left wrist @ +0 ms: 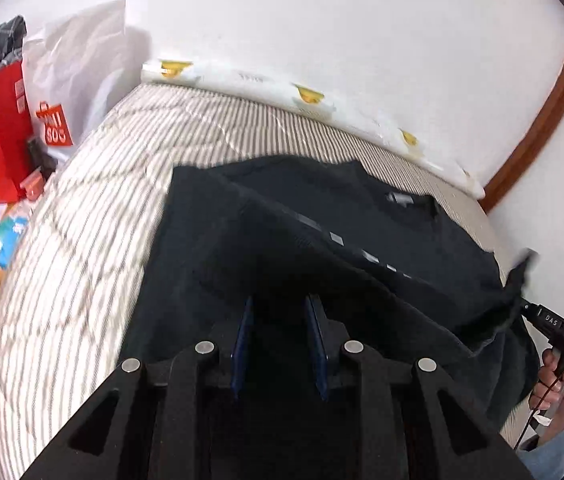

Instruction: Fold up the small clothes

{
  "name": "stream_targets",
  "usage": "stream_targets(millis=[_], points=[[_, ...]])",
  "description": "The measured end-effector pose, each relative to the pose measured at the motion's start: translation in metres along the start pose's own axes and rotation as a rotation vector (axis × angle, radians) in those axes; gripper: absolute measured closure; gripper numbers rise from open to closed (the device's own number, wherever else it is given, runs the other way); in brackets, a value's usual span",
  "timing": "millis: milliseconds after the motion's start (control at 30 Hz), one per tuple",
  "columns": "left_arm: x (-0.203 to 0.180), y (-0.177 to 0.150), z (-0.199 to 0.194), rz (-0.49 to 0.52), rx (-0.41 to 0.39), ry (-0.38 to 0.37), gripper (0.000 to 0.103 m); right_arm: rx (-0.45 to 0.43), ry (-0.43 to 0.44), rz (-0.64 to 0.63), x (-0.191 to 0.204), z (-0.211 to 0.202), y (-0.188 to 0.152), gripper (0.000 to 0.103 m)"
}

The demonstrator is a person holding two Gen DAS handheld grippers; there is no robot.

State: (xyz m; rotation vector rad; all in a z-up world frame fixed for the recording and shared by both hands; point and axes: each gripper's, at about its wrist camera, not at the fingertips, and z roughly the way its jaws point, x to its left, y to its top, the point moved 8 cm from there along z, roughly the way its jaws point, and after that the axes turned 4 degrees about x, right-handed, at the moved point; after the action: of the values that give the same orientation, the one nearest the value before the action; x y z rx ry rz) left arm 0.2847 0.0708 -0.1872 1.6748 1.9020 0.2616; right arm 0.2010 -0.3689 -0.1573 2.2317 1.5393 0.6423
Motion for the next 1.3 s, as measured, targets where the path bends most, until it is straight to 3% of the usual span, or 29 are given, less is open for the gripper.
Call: stream_targets(millis=[167, 233, 267, 333, 467, 667, 733, 833, 900, 1133, 1300], points=[[0.012, 0.014, 0.007, 0.028, 0.002, 0.078, 0.078, -0.034, -0.059, -0.068, 0.005, -0.002, 0.013, 0.086], [0.018, 0.015, 0.014, 0.037, 0.022, 0.086, 0.077, -0.046, -0.094, -0.107, 0.005, -0.001, 0.016, 0.073], [0.019, 0.015, 0.017, 0.043, 0.031, 0.097, 0.074, -0.044, -0.1, -0.117, 0.005, 0.002, 0.017, 0.06], [0.021, 0.017, 0.023, 0.066, 0.045, 0.122, 0.067, -0.026, -0.103, -0.134, 0.003, 0.009, 0.018, 0.054], [0.023, 0.018, 0.031, 0.097, 0.068, 0.12, 0.058, 0.012, -0.121, -0.142, -0.003, 0.023, 0.019, 0.054], [0.017, 0.018, 0.043, 0.148, 0.084, 0.124, 0.058, 0.034, -0.106, -0.177, 0.005, 0.038, 0.028, 0.055], [0.016, 0.019, 0.044, 0.159, 0.078, 0.137, 0.061, 0.047, -0.103, -0.189, 0.01, 0.046, 0.031, 0.062], [0.018, 0.018, 0.041, 0.172, 0.072, 0.169, 0.074, 0.042, -0.149, -0.225, 0.014, 0.049, 0.034, 0.076], [0.019, 0.021, 0.033, 0.163, 0.052, 0.166, 0.09, 0.017, -0.139, -0.25, 0.019, 0.041, 0.036, 0.08], [0.023, 0.047, -0.001, 0.088, -0.072, 0.101, 0.094, -0.139, -0.021, -0.151, 0.009, -0.013, 0.056, 0.083], [0.026, 0.08, 0.0, 0.033, -0.129, 0.086, 0.094, -0.14, 0.034, -0.058, -0.004, -0.009, 0.075, 0.084]])
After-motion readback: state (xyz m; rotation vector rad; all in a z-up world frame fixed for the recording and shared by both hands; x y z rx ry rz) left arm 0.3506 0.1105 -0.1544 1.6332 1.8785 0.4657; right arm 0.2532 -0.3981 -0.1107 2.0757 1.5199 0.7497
